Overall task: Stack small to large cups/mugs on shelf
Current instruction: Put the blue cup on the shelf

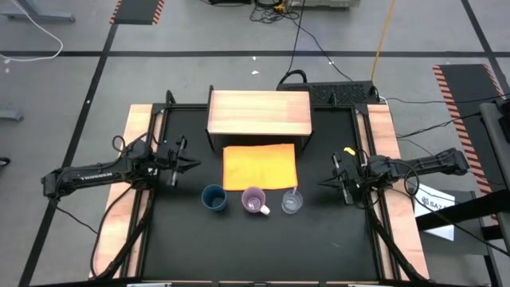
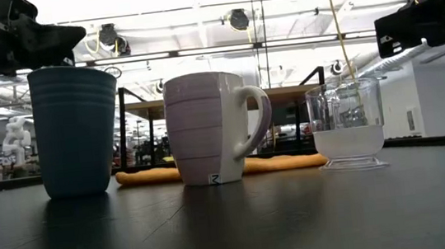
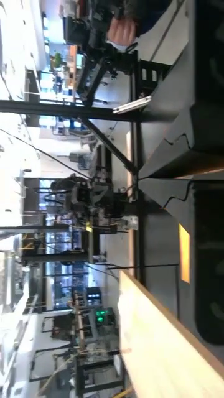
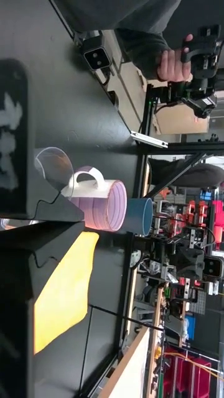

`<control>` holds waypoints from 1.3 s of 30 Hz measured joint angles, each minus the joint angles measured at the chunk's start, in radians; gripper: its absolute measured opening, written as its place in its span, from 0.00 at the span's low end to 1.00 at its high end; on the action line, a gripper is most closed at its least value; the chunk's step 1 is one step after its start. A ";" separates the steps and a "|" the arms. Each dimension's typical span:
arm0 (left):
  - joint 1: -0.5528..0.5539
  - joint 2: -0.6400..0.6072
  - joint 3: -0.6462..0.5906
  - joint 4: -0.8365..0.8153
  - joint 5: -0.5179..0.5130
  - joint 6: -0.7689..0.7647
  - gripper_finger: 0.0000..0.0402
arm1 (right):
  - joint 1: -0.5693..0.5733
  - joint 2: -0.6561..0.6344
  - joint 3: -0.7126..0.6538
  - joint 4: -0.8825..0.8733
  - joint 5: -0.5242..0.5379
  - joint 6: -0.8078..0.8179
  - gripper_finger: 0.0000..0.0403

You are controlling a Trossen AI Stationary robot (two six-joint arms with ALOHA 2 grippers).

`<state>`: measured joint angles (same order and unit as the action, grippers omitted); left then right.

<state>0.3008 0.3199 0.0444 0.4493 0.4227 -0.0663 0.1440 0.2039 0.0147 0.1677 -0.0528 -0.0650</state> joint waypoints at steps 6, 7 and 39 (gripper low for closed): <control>0.000 0.001 0.021 0.045 0.015 -0.026 0.03 | 0.000 0.000 0.000 0.003 0.000 0.000 0.00; 0.000 0.001 0.033 0.044 0.015 -0.034 0.03 | 0.000 0.000 0.000 0.005 0.000 0.000 0.00; 0.000 0.001 0.161 -0.068 -0.004 -0.072 0.03 | 0.000 0.000 0.000 0.007 0.001 -0.026 0.00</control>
<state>0.3008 0.3206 0.2058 0.3814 0.4187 -0.1386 0.1440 0.2039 0.0150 0.1749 -0.0521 -0.0906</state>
